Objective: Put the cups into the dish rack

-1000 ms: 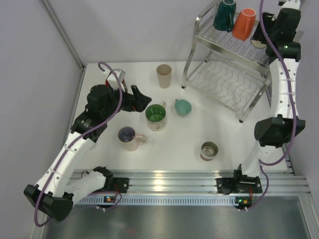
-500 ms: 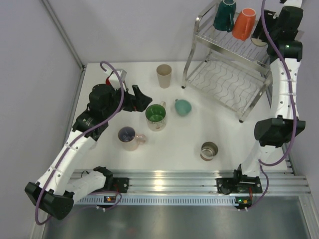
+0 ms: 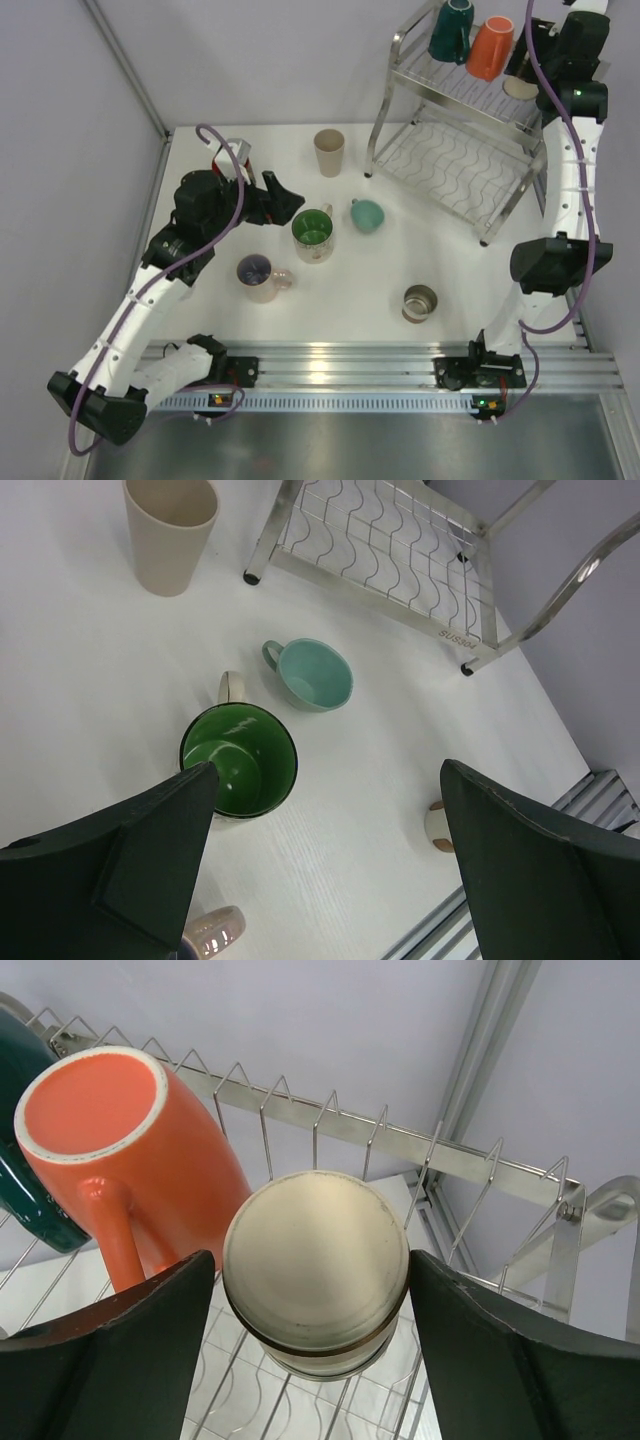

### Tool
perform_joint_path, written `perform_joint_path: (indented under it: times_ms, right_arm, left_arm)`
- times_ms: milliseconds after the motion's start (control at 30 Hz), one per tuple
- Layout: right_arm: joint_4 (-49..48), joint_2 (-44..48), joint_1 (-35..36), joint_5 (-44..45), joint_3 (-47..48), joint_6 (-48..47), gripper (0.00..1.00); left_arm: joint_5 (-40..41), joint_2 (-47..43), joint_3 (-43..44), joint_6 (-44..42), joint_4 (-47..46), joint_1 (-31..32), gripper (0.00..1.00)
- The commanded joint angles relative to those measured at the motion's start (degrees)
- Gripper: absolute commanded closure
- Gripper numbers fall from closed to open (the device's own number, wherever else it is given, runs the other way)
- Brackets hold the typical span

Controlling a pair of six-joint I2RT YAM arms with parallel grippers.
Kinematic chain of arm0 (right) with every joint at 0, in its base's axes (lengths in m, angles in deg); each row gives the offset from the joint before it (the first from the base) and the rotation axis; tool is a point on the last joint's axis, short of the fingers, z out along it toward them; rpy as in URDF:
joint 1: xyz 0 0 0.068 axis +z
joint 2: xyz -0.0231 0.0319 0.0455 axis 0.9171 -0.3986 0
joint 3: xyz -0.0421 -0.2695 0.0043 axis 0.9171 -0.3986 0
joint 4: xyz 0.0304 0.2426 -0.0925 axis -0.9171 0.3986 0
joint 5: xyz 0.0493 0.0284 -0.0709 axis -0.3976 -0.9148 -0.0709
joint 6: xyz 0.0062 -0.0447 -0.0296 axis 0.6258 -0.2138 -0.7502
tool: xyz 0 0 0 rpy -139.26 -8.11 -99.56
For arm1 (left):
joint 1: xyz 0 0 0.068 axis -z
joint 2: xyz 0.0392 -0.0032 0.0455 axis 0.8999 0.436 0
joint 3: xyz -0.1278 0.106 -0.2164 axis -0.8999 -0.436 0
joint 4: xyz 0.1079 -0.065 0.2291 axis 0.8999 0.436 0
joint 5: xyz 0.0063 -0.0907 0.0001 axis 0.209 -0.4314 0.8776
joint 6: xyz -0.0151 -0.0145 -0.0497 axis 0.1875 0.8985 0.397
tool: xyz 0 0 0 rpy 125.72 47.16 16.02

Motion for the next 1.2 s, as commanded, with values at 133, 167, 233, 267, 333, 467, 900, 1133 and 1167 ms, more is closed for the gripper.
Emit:
perform_joint_path:
  times_ms: [133,167,233,267,333,467,900,1133,1167]
  right_arm:
    - [-0.54,2.15,-0.61,-4.74,2.33,2.76,0.24]
    - [-0.54,1.98,-0.61,-4.92,2.24,2.85,0.24]
    - [-0.45,1.89,-0.61,-4.66,2.24,2.76,0.24]
    - [-0.45,1.80,-0.61,-4.22,2.24,2.67,0.23]
    - [-0.28,1.97,-0.61,-2.73,2.24,2.24,0.21]
    - [-0.80,2.85,-0.96,-0.35,2.33,2.14,0.16]
    - [-1.94,16.20,-1.05,-1.93,-4.69,3.46,0.11]
    - [-1.59,26.31,0.44,-9.65,-13.55,4.16,0.19]
    - [-2.03,29.45,0.88,-10.97,-15.40,4.60,0.21]
  left_arm:
    - [-0.70,-1.28,0.80,0.58,-1.42,0.03,0.02]
    - [-0.87,-1.19,0.89,0.66,-1.50,0.03,0.02]
    - [-1.13,-1.19,0.89,0.58,-1.50,-0.06,0.02]
    - [-0.96,-1.36,0.80,0.40,-1.42,-0.06,0.02]
    - [-0.78,-1.54,0.80,0.14,-1.51,0.03,0.02]
    - [-0.17,-2.07,0.54,-0.30,-1.50,0.03,0.02]
    - [0.71,-1.54,0.54,-1.27,-1.42,-0.06,0.02]
    - [0.45,-1.98,0.54,-1.01,-1.51,-0.06,0.02]
    - [0.45,-2.07,0.10,-1.01,-1.51,0.03,0.02]
